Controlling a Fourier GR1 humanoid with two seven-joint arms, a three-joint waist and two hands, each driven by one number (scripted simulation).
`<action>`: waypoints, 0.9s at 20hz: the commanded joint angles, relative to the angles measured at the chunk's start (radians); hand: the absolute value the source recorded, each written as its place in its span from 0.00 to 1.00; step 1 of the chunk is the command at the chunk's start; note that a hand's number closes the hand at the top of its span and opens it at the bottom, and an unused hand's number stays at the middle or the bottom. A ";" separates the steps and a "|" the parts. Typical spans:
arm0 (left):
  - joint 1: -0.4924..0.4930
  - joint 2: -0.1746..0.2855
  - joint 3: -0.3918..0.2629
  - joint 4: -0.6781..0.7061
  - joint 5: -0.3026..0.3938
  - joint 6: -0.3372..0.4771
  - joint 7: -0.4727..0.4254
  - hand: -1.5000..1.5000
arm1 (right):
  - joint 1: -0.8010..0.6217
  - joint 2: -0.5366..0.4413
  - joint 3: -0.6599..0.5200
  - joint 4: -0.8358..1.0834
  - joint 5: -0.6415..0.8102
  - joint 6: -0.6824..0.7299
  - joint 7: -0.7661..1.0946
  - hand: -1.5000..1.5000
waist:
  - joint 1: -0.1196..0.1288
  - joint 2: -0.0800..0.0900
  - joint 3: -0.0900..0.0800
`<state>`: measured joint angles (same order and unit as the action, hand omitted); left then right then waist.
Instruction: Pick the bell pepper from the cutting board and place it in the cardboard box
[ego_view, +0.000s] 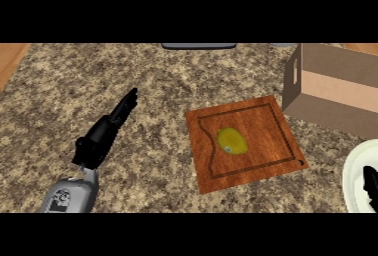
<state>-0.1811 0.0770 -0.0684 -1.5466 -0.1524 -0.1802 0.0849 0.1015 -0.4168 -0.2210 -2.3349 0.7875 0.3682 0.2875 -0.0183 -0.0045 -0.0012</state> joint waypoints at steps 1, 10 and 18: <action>-0.055 0.027 0.043 0.034 0.022 -0.018 0.001 0.50 | -0.061 0.034 -0.109 -0.164 -0.181 0.103 0.128 1.00 | -0.002 0.000 0.000; 0.008 0.003 0.010 0.015 0.013 -0.031 -0.013 0.50 | -0.361 -0.081 -0.295 0.128 -0.222 0.180 0.151 1.00 | 0.018 0.004 0.001; -0.007 0.002 0.019 0.003 -0.007 -0.019 -0.004 0.50 | -0.481 -0.102 -0.223 0.367 -0.156 0.065 0.124 1.00 | 0.023 0.006 0.001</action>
<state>-0.1577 0.0725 -0.0730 -1.5620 -0.1606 -0.2010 0.0721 -0.3416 -0.5153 -0.4705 -2.0733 0.5964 0.4958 0.4434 0.0029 -0.0004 -0.0005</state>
